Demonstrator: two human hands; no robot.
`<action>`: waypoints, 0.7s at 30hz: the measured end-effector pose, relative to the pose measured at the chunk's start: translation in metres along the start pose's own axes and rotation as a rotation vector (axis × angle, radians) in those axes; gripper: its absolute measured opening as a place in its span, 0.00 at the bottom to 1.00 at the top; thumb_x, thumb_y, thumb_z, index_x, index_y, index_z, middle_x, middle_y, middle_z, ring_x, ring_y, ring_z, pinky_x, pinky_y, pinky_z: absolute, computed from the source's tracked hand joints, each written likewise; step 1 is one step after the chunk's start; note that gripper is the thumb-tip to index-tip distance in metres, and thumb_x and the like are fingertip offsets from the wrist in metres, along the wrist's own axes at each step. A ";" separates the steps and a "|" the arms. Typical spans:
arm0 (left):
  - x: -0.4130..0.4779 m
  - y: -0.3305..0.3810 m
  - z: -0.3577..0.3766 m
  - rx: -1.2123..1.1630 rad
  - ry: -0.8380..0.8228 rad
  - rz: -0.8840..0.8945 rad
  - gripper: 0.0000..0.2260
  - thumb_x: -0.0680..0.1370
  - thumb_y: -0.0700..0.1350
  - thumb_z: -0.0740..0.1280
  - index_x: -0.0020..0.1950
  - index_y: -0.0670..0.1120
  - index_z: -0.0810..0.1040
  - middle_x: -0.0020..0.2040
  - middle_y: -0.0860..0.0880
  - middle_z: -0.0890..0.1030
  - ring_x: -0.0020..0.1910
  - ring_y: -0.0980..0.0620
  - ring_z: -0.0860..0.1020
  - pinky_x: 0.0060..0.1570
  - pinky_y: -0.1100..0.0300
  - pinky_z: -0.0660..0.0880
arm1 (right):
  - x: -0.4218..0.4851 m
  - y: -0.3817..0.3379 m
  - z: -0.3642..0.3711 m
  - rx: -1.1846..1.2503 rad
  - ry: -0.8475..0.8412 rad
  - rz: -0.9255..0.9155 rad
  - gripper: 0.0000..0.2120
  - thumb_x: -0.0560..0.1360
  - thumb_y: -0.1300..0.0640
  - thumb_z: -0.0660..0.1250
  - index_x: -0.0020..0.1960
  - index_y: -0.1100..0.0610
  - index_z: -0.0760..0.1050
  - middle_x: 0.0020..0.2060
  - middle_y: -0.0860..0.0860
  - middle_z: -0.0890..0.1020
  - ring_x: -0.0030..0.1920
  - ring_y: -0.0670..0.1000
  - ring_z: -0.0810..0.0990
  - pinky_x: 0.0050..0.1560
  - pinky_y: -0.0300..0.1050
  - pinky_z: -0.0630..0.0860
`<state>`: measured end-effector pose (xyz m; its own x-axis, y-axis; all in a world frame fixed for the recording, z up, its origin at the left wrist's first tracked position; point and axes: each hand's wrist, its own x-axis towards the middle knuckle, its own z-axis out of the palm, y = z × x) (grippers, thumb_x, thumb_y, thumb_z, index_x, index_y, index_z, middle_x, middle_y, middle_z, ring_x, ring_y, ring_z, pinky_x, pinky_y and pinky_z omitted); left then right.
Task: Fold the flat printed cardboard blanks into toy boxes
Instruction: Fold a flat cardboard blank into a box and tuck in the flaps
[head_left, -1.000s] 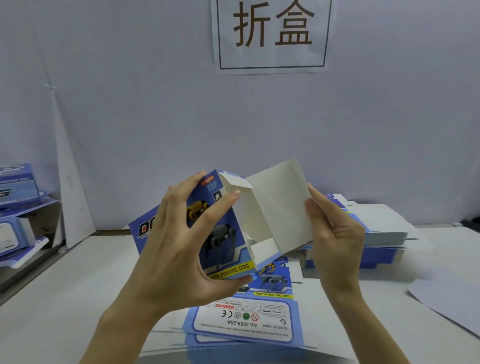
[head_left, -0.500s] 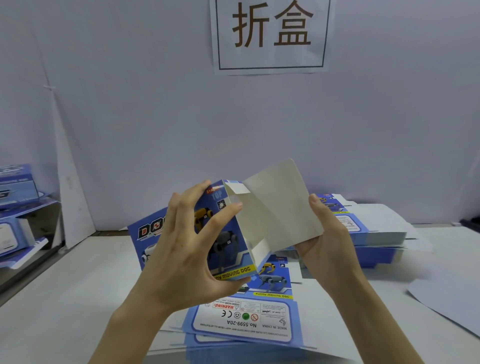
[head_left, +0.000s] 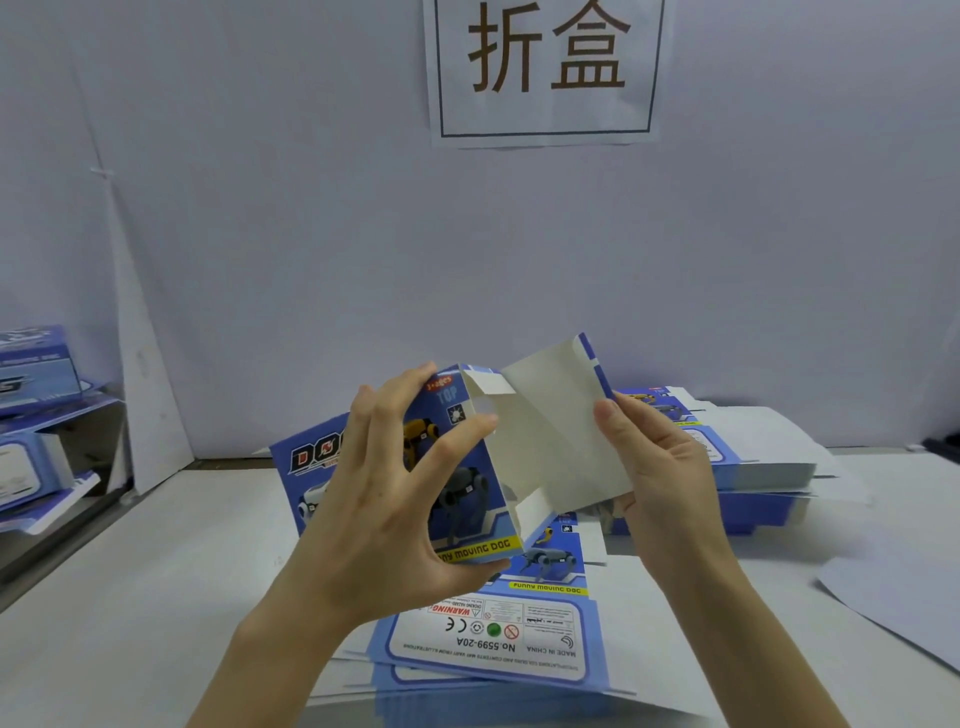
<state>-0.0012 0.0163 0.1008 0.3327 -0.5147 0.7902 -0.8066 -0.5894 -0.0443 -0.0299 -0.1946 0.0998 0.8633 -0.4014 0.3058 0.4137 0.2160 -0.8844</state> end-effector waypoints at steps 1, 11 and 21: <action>0.000 0.000 0.000 0.008 0.004 -0.003 0.39 0.61 0.65 0.72 0.68 0.53 0.64 0.71 0.45 0.58 0.68 0.41 0.65 0.52 0.38 0.78 | 0.000 0.000 0.000 -0.017 0.018 -0.012 0.12 0.67 0.47 0.69 0.47 0.48 0.84 0.42 0.46 0.85 0.41 0.46 0.82 0.37 0.57 0.82; 0.000 -0.005 0.000 0.063 0.057 -0.050 0.37 0.62 0.66 0.74 0.64 0.52 0.66 0.73 0.41 0.57 0.67 0.36 0.68 0.55 0.41 0.76 | -0.018 0.002 0.023 -0.100 -0.364 -0.196 0.17 0.75 0.52 0.63 0.61 0.43 0.79 0.55 0.43 0.83 0.53 0.44 0.80 0.45 0.38 0.78; 0.001 -0.004 0.002 0.053 0.163 0.030 0.32 0.67 0.68 0.67 0.62 0.51 0.66 0.70 0.43 0.59 0.64 0.39 0.71 0.56 0.49 0.76 | -0.038 0.022 0.048 -0.351 -0.327 -0.383 0.19 0.77 0.48 0.60 0.67 0.37 0.69 0.69 0.40 0.71 0.68 0.36 0.68 0.56 0.31 0.74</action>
<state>0.0033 0.0162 0.1007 0.2220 -0.4269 0.8766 -0.7864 -0.6099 -0.0978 -0.0396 -0.1315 0.0853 0.7389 -0.0864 0.6683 0.6405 -0.2181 -0.7363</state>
